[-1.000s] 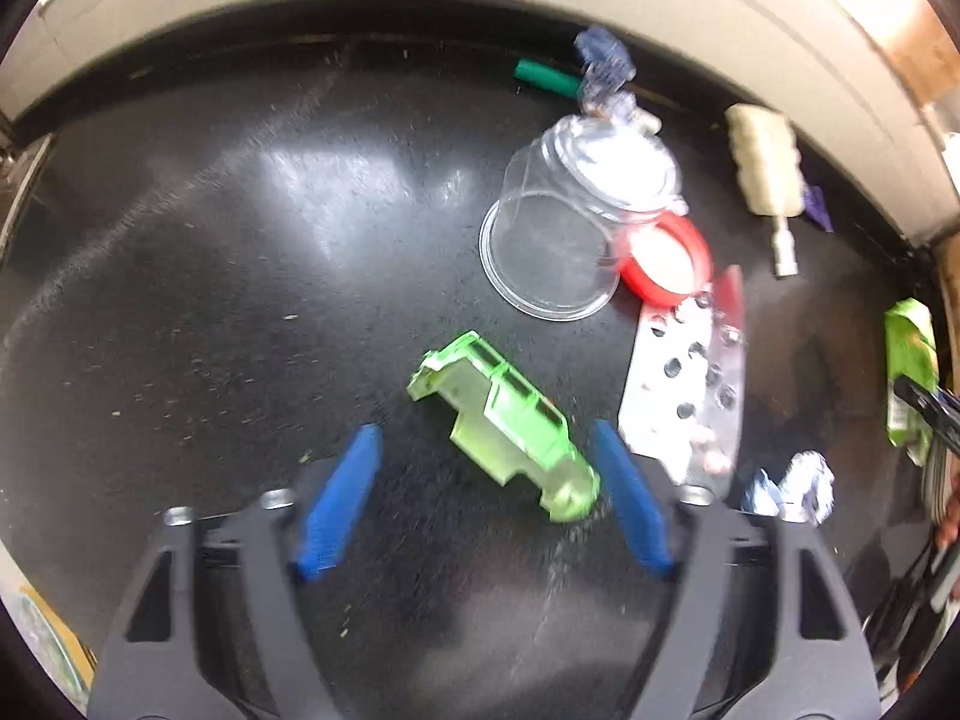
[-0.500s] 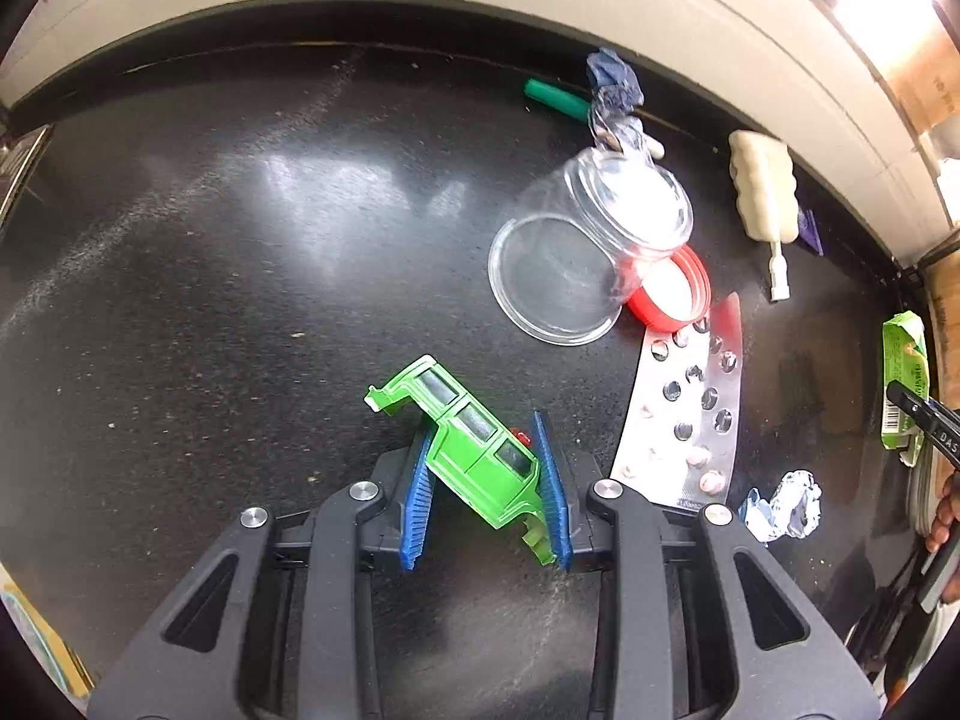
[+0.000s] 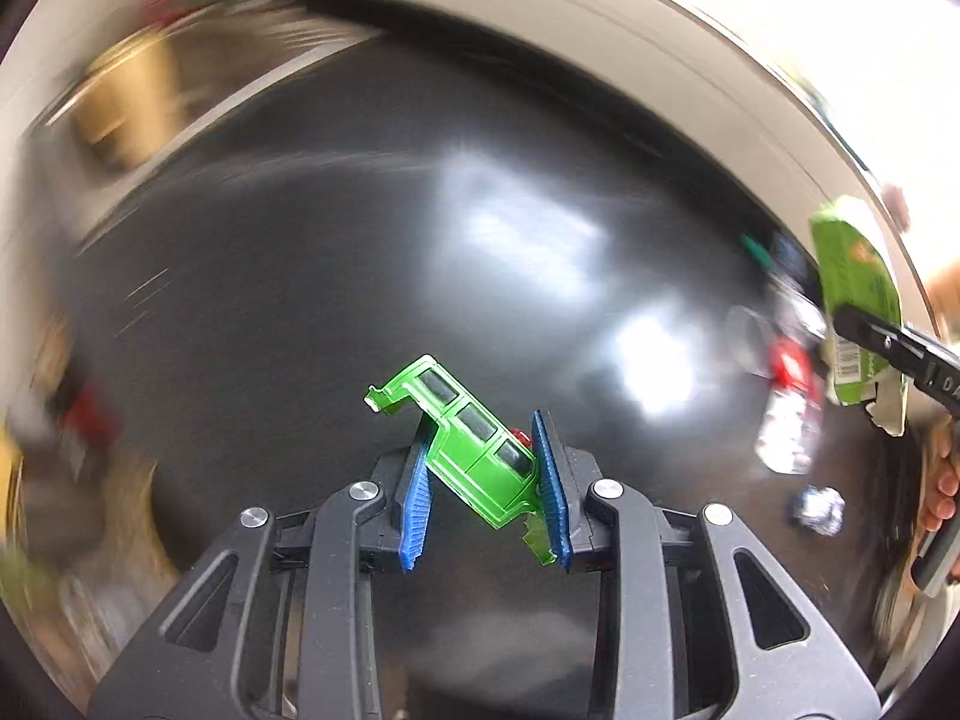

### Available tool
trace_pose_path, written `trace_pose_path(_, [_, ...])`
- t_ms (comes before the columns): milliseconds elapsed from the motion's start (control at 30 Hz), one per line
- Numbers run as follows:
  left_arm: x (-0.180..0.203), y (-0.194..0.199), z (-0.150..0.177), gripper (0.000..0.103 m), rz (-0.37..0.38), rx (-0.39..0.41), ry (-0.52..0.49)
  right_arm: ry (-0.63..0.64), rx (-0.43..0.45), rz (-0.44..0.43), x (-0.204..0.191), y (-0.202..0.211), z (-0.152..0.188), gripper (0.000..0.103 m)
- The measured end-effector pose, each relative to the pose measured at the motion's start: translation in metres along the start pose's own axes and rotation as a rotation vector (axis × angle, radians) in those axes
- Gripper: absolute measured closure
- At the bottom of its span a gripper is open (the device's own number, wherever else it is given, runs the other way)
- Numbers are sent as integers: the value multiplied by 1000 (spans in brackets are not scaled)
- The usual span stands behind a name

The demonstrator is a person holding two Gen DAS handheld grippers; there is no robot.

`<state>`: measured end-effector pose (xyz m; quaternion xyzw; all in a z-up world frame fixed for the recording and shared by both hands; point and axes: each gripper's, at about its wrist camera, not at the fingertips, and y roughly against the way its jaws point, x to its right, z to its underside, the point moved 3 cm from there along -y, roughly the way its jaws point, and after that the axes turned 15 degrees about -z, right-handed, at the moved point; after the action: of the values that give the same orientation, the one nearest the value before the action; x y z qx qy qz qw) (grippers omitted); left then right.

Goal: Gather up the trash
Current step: 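Carry toy car and juice pouch to the bin and open both tools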

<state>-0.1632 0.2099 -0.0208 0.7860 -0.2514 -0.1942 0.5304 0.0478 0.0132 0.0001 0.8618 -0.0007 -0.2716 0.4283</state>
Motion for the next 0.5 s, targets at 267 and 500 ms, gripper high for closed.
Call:
trace_pose_path(267, [-188,-42,124,72,-113,-146,442,437,-395,-236,-244,-211,0,75])
trace_pose_path(500, [-247,-142,195,72,-79,-256,718,613,-636,-217,-321,-364,57,75])
